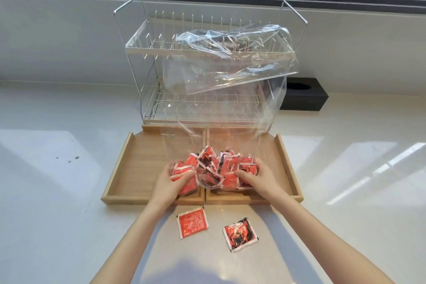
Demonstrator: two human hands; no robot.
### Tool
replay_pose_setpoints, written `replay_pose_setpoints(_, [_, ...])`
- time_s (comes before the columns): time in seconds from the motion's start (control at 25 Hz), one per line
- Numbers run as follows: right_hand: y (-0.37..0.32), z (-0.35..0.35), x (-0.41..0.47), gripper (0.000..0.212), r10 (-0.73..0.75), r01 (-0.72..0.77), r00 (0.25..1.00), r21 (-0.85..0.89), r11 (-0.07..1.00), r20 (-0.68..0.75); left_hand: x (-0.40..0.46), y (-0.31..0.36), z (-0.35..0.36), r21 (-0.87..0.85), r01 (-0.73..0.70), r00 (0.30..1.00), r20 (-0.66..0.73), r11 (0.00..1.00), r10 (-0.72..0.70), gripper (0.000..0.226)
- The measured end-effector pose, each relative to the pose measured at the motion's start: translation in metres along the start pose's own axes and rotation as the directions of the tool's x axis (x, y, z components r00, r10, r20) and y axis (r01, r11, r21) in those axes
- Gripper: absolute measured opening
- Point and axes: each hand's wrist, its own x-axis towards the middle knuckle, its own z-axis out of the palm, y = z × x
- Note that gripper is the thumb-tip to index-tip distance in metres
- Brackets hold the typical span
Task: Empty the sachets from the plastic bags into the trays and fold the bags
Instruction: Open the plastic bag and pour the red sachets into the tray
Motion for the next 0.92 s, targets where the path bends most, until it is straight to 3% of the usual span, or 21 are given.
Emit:
replay_pose_setpoints(0.12, [-0.012, 0.002, -0.012, 0.020, -0.002, 0.002, 0.997, 0.003, 1.000, 0.075, -0.013, -0.001, -0.019, -0.193, 0.085, 0.996, 0.008, 0.978, -0.085, 0.029])
replay_pose_setpoints(0.32, [-0.039, 0.025, -0.025, 0.023, 0.000, 0.005, 0.992, -0.045, 0.999, 0.128, -0.024, 0.002, -0.049, -0.309, 0.115, 0.992, -0.008, 0.944, -0.123, 0.020])
replay_pose_setpoints(0.4, [-0.047, 0.036, -0.028, 0.036, 0.037, -0.020, 0.983, -0.098, 0.995, 0.179, -0.027, 0.000, -0.064, -0.305, 0.148, 0.989, 0.018, 0.941, -0.150, 0.033])
replay_pose_setpoints(0.6, [-0.053, 0.058, -0.028, 0.047, 0.209, -0.168, 0.941, -0.170, 0.971, 0.268, -0.038, -0.008, -0.091, -0.285, 0.304, 0.950, 0.156, 0.909, -0.269, 0.036])
replay_pose_setpoints(0.8, [-0.064, 0.059, -0.023, 0.048, 0.421, -0.487, 0.797, 0.049, 0.872, 0.433, -0.037, -0.002, -0.104, -0.252, 0.373, 0.924, 0.185, 0.893, -0.333, 0.019])
replay_pose_setpoints(0.92, [-0.070, 0.058, -0.023, 0.030, 0.413, -0.514, 0.771, 0.091, 0.853, 0.485, -0.036, -0.002, -0.106, -0.182, 0.344, 0.937, 0.135, 0.921, -0.323, 0.014])
